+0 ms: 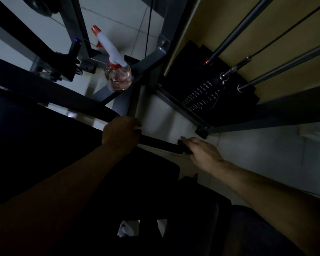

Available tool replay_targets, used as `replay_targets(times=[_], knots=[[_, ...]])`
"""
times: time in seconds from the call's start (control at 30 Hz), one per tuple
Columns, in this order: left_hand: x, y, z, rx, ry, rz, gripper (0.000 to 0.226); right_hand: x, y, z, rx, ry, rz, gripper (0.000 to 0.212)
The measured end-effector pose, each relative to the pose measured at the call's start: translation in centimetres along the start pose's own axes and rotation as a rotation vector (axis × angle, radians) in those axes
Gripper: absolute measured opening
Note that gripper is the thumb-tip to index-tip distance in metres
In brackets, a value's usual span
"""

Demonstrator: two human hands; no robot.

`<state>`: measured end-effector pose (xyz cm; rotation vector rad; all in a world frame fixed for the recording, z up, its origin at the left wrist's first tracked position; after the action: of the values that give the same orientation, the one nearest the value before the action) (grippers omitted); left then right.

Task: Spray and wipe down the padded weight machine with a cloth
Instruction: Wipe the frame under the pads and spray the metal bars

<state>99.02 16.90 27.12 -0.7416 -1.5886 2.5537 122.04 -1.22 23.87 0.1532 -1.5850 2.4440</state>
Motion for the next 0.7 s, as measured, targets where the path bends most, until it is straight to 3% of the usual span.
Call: replay_targets(times=[0.07,0.13,0.23,0.3,0.33,0.43,0.53,0.63,0.7], knots=[[-1.2,-1.3,2.0,-0.003,-0.037,0.296,0.025,1.4,-3.1,0.7,-0.054,0.233,-0.258,0.057],[-2.2,-1.8,3.5,0.064,-0.206,0.68,0.034,2.9,-4.9,0.8,-0.205,0.415,-0.521,0.044],[-3.2,-2.4,4.6,0.209,-0.652,1.211,0.065,8.3,-8.3,-0.3,-0.327,0.484,-0.765,0.03],[-2.8,-2.6,4.9,0.263,-0.81,1.404,0.086,11.9,-10.1,-1.4,-0.374,0.509,-0.938,0.031],[-2.8,-3.1,5.1,0.288,-0.816,1.475,0.087,13.4,-10.6,-2.0,-0.406,0.533,-1.041,0.033],[-2.3,-4.7,5.3,0.259,-0.813,1.622,0.059,17.5,-11.6,-3.5,-0.453,0.663,-1.194,0.037],[-1.2,-5.5,4.5,0.198,-0.872,1.782,0.052,20.4,-12.7,-4.8,-0.352,0.704,-1.423,0.028],[0.7,-6.2,2.7,-0.036,-1.034,1.665,0.055,20.6,-13.7,-6.3,-0.213,0.691,-1.547,0.021],[1.7,-6.7,1.4,-0.119,-1.033,1.579,0.042,19.1,-13.2,-8.1,-0.304,0.675,-1.462,0.021]])
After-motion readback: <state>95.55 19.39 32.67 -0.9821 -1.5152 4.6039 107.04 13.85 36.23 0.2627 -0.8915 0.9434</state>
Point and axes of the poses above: each hand's wrist, its own z-axis away from the middle knuckle, its own y-axis out of the palm, x = y × z, the point moved 1 cm from there along -z, towards the middle knuckle, and after that the axes turned 9 degrees about -x, right-handed, at the moved point
